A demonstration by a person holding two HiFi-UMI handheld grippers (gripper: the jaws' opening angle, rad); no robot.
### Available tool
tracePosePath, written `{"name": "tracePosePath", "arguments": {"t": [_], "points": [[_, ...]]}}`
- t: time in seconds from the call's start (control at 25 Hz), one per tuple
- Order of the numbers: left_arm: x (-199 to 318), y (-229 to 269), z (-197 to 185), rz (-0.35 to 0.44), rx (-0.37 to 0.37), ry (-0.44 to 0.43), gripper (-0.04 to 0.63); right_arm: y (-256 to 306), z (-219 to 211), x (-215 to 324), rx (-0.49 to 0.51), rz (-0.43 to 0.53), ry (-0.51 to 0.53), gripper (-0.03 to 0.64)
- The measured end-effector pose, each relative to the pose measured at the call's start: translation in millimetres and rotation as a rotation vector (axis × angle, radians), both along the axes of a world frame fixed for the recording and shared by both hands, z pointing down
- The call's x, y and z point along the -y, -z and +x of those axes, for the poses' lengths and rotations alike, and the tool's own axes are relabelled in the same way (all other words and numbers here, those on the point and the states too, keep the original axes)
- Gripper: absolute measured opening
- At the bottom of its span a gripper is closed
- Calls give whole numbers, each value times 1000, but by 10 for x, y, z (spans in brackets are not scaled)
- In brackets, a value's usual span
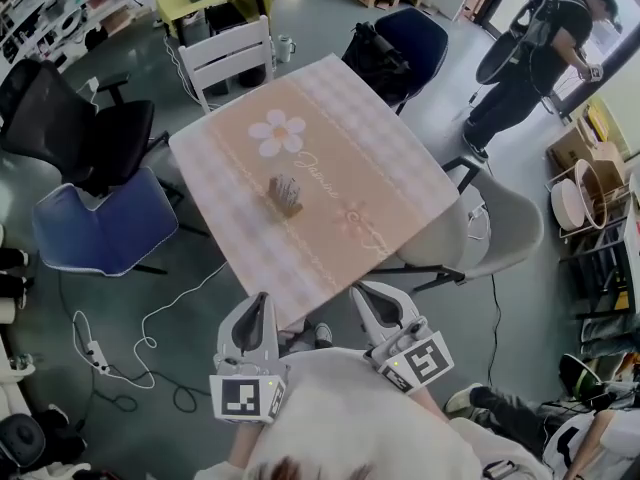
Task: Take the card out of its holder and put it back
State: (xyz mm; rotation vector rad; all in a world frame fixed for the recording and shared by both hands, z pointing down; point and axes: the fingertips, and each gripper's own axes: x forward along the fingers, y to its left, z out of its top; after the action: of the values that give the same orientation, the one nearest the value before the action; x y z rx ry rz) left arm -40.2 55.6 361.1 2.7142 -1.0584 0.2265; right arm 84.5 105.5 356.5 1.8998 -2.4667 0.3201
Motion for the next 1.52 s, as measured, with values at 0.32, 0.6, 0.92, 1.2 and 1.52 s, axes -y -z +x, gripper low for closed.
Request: {"name": "tracePosePath", "arguments": {"t": [0.32, 0.6, 0.92, 1.2, 1.52], "points": [[240, -84, -29, 3, 4, -8, 0, -67, -31, 235, 9, 4, -12, -2], [386, -117, -7, -26, 22, 37, 0, -97, 11, 398, 15, -17, 36, -2], [564, 91, 227, -15, -40, 138, 0, 20, 217, 773, 16, -6, 132, -2], [666, 45, 193, -25, -23, 246, 0, -39, 256, 986, 21, -26, 229, -2], [709, -13, 267, -34, -32, 312, 0, -164, 360, 1117, 16, -58, 277, -2]]}}
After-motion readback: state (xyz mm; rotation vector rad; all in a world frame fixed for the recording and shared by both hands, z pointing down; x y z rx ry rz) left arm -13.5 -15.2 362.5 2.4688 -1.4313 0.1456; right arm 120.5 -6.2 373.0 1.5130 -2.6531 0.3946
